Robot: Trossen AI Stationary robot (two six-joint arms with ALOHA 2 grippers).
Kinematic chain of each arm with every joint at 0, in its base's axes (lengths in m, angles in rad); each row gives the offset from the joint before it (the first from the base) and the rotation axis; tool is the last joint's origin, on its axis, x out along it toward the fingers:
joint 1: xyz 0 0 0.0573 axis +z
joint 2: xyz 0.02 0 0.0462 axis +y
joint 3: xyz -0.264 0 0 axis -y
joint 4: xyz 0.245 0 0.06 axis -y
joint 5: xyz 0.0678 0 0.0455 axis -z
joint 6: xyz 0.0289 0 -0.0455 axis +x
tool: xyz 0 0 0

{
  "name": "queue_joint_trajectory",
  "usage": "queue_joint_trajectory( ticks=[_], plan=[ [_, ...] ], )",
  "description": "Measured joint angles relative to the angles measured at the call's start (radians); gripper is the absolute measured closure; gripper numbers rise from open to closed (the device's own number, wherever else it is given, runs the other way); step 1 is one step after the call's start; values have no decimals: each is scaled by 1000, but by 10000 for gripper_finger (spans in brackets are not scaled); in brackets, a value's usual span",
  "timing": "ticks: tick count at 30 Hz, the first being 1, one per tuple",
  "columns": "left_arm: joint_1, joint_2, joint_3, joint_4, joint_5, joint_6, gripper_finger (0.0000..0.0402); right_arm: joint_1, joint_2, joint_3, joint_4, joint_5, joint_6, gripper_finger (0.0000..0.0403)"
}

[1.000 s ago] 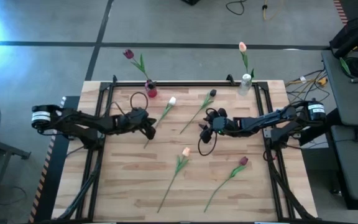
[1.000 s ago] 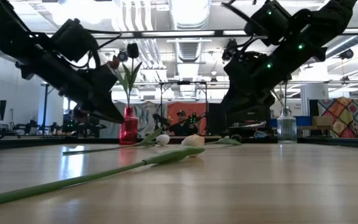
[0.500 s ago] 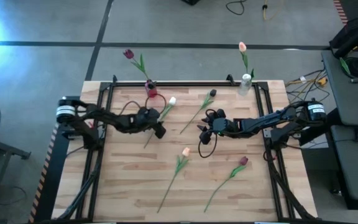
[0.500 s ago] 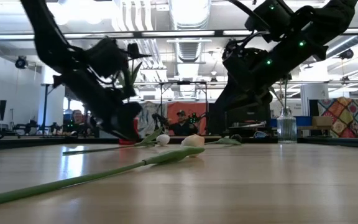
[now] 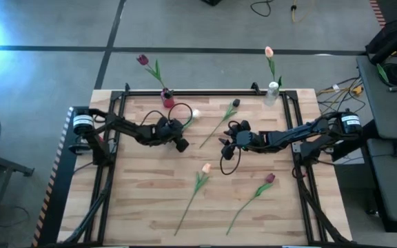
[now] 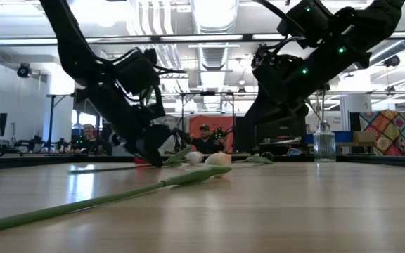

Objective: Sort flowers into vase by color
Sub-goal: Put the white tulip into the transparent vase

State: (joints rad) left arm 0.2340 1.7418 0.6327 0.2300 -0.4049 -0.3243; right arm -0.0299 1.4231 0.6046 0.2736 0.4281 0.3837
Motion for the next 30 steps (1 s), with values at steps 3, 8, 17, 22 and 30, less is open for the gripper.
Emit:
queue_joint_trajectory(
  ticks=[3,8,17,22,30],
  plan=[
    [2,-12,-27,43,-6,14,392,0,0,-7,0,20,-1,216],
    [3,-56,-101,138,-8,18,399,3,0,-26,39,20,-3,216],
    [2,-215,-318,665,226,68,401,13,0,-52,294,-38,-128,216],
    [3,-227,-412,1045,376,79,401,10,28,-47,477,-172,-206,225],
    [4,-190,-384,1248,556,73,401,10,148,56,755,-332,-247,234]
  ],
)
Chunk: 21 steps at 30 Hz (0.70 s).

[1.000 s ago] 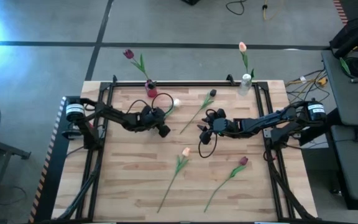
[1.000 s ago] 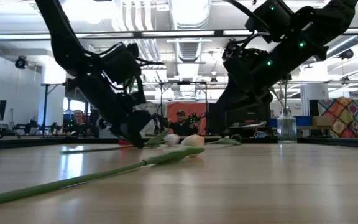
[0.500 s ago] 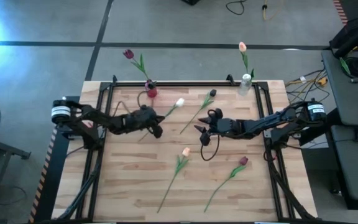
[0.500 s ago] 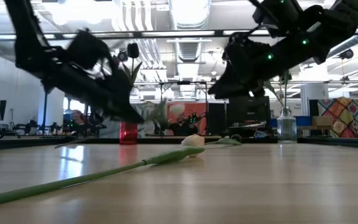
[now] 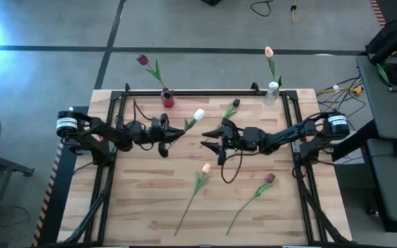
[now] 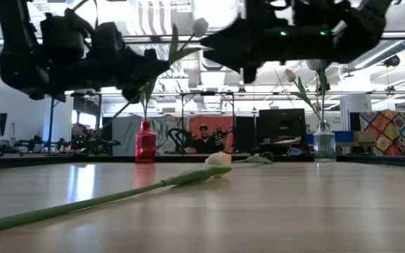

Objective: Sort flowers into vase by color
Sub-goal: Put the white tulip into the transparent vase

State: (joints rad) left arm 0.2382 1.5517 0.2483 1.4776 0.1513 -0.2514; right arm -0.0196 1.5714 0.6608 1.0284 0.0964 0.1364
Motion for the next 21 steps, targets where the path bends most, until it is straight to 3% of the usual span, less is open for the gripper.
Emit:
queue_joint_trajectory(
  ticks=[6,11,16,21],
  plan=[
    [-1,18,77,4,89,4,401,-15,86,140,2,10,0,216],
    [-1,18,93,2,101,26,402,-24,116,186,1,101,-1,220],
    [0,37,109,-2,98,58,402,-34,110,204,-1,105,-27,244],
    [0,84,144,-4,98,76,401,-43,108,245,-13,67,-58,297]
  ],
)
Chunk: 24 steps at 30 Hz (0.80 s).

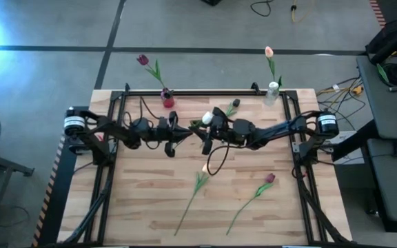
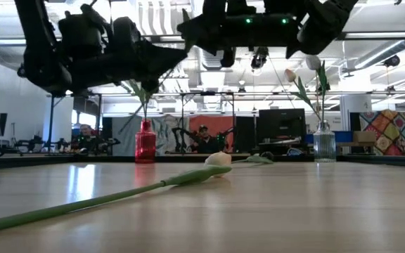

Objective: Sort flowers into vase by color
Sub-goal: Put the white tulip into the transparent vase

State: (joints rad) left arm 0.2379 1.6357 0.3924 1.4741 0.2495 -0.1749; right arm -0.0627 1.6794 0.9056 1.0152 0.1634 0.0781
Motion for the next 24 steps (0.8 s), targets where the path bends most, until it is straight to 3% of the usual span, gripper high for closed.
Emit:
queue_joint_trajectory(
  ticks=[6,13,24],
  plan=[
    [5,32,10,0,-11,4,397,-2,-10,55,-133,-2,-40,384],
    [31,23,-21,-6,-46,6,345,-3,-76,128,-332,30,-91,390],
    [68,14,-105,19,-84,54,270,-44,-306,329,-842,212,-247,390]
  ],
)
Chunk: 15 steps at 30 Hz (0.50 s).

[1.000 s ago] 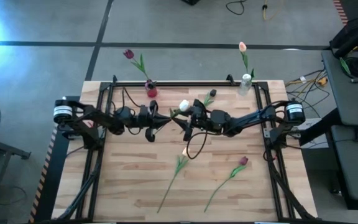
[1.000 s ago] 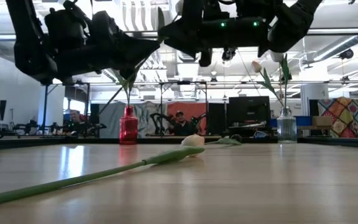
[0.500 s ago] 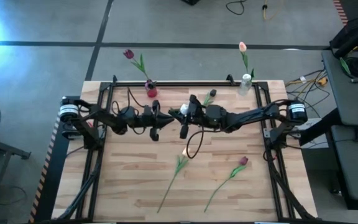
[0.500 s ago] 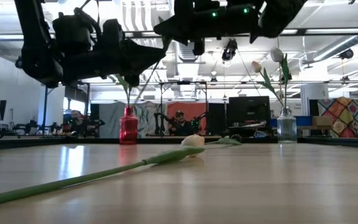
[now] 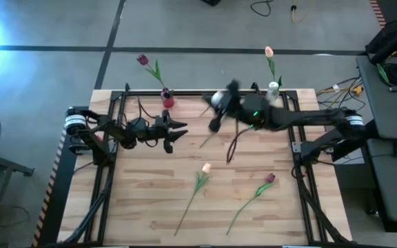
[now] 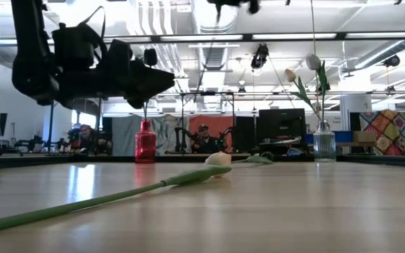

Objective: Sort flowers into vase by color
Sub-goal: Put the white tulip into the transparent vase

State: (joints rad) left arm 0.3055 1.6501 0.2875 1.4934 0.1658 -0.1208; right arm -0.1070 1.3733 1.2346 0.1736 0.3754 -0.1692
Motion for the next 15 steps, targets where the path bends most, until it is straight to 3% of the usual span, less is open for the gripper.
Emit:
queue_joint_trajectory(
  ticks=[8,15],
  plan=[
    [5,-11,-39,26,0,28,269,-180,-210,171,-324,202,1,391],
    [6,-11,-41,20,-23,31,278,-462,-296,232,-453,228,69,391]
  ],
)
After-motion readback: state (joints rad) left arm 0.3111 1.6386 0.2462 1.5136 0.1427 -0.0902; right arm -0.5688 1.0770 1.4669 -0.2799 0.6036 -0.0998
